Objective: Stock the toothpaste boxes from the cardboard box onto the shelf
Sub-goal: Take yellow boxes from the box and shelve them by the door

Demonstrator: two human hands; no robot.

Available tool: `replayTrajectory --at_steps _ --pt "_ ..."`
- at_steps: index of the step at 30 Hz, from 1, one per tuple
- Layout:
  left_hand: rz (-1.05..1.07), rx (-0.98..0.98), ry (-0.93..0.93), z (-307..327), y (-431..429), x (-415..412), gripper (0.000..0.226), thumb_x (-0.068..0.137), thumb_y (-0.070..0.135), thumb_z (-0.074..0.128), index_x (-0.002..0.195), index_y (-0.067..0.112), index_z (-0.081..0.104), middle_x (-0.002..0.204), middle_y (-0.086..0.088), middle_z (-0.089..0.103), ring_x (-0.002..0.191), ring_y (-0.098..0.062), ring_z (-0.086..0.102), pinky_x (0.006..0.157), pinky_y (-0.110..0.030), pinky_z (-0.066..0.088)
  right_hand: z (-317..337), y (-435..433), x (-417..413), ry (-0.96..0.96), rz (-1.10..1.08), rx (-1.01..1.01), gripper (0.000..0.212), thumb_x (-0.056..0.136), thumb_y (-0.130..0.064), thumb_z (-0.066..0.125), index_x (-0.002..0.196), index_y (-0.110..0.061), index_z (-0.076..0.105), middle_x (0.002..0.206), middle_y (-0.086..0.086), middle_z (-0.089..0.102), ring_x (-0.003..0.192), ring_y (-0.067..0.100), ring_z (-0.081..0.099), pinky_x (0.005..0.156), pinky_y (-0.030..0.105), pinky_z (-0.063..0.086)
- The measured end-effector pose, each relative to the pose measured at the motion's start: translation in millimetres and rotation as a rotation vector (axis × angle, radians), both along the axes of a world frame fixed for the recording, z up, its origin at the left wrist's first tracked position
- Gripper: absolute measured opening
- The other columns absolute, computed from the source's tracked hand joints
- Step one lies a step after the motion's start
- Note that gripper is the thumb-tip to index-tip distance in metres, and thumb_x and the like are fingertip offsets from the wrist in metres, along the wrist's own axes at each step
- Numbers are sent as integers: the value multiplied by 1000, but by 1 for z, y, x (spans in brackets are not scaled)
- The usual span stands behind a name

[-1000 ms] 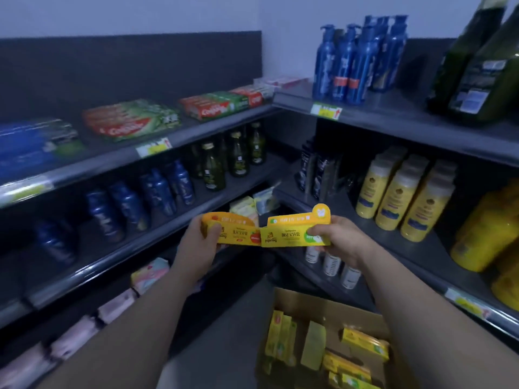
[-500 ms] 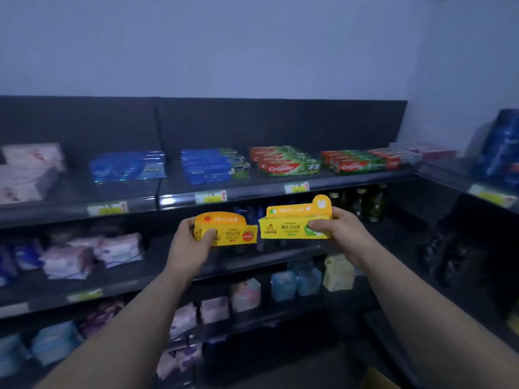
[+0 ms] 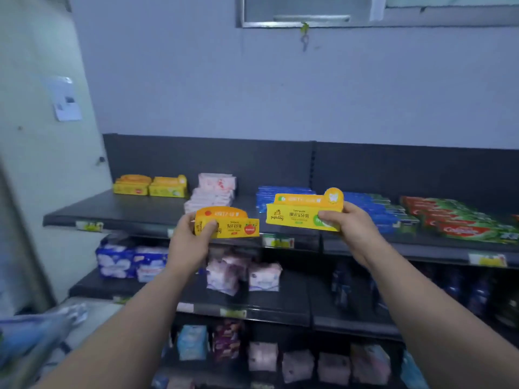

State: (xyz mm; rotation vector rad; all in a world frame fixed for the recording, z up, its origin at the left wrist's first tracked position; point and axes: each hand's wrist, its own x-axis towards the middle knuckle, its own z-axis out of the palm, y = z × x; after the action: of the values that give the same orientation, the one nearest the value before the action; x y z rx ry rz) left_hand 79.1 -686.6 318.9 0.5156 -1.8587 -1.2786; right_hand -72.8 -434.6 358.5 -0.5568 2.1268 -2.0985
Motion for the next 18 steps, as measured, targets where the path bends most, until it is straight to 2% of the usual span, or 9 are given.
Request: replayTrajectory --at_steps 3,7,12,15,18 --pt "100 -15 -17 6 -61 26 43 89 29 65 125 8 54 118 -3 63 107 -18 59 93 -34 46 6 -71 8 16 40 -24 17 78 -9 73 93 -14 67 94 3 70 85 18 64 84 31 49" --pt "232 15 -46 4 -131 48 45 88 28 68 124 7 53 117 -5 63 104 -19 59 88 -31 44 7 -152 13 25 79 -33 24 77 -6 74 100 -10 67 89 1 68 79 14 62 74 21 49" --pt "363 42 -86 -3 -200 54 39 87 17 67 121 3 54 107 -5 60 96 -19 55 85 -31 41 7 -235 7 23 139 -7 23 77 -2 73 96 -12 64 85 -1 68 75 10 63 62 13 47" --pt "414 40 -113 -8 -240 47 36 88 16 66 119 5 53 110 -8 61 98 -23 57 87 -35 44 7 -280 -7 27 168 19 22 78 -1 73 90 -15 62 91 3 70 80 14 65 67 18 51" --pt "459 29 -127 -7 -277 35 35 89 17 65 120 6 53 109 -5 61 99 -23 58 89 -38 45 9 -322 -27 56 189 72 26 76 -2 75 96 -12 63 95 5 71 87 18 68 78 28 55"
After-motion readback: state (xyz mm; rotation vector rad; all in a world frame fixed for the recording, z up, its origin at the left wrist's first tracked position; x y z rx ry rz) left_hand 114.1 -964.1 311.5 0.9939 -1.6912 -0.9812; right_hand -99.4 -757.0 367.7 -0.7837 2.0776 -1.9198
